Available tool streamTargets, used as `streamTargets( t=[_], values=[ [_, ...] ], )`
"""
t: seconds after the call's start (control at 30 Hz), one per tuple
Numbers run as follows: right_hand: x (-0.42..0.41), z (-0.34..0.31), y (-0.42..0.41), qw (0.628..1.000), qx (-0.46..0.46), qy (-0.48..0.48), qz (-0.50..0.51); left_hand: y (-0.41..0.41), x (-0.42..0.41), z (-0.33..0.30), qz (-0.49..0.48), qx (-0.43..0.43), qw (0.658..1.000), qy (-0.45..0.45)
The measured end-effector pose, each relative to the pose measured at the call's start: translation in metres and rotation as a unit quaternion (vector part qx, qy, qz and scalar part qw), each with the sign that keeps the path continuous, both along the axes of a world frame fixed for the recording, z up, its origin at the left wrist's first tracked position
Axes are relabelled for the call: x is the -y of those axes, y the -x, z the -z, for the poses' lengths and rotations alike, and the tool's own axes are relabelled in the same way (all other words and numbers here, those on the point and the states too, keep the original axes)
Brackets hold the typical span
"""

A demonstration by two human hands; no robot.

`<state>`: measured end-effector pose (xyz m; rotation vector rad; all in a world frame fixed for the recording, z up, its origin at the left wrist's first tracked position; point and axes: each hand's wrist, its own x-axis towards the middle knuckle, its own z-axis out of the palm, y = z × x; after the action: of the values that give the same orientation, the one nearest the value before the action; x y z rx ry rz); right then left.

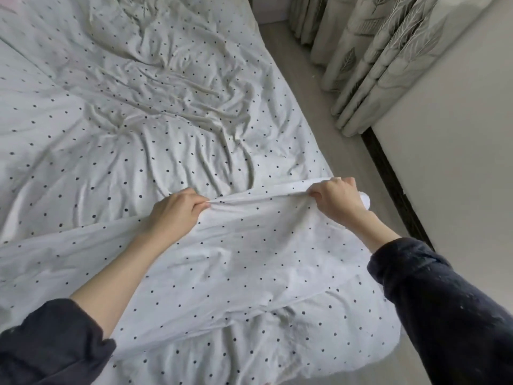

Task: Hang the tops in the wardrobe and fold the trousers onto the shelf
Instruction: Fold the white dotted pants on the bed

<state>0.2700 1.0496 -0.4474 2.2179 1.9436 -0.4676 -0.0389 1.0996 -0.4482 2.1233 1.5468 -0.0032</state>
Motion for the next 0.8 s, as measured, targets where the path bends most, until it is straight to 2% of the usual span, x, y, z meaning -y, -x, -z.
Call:
streamTargets(
  t=[0.1, 0.2, 0.3, 0.4, 0.47, 0.53, 0.63, 0.8],
  values=[
    [-0.037, 0.018, 0.001, 1.0, 0.013, -0.002, 0.011, -0.003, -0.016, 0.018, -0.031, -0.038, 0.999, -0.007],
    [-0.05, 0.049, 0.008, 0.998, -0.011, 0.02, 0.053, -0.001, -0.02, 0.034, -0.052, -0.068, 0.995, -0.051],
    [-0.032, 0.069, 0.021, 0.994, -0.039, 0.007, 0.1, 0.011, -0.008, 0.044, -0.055, -0.065, 0.985, -0.148],
    [-0.002, 0.075, 0.045, 0.995, -0.059, -0.065, 0.055, 0.02, 0.022, 0.053, -0.007, -0.054, 0.967, -0.247],
    [0.014, 0.076, 0.066, 0.994, -0.087, -0.066, -0.003, 0.021, 0.048, 0.062, 0.05, -0.076, 0.969, -0.231],
    [0.023, 0.085, 0.078, 0.995, -0.096, -0.011, -0.024, 0.026, 0.066, 0.078, 0.082, -0.14, 0.972, -0.168],
    [0.027, 0.105, 0.075, 0.995, -0.092, 0.046, 0.011, 0.036, 0.064, 0.102, 0.099, -0.222, 0.963, -0.121],
    [0.027, 0.103, 0.088, 0.997, -0.056, 0.033, 0.039, 0.038, 0.049, 0.096, 0.1, -0.234, 0.958, -0.128]
  ],
)
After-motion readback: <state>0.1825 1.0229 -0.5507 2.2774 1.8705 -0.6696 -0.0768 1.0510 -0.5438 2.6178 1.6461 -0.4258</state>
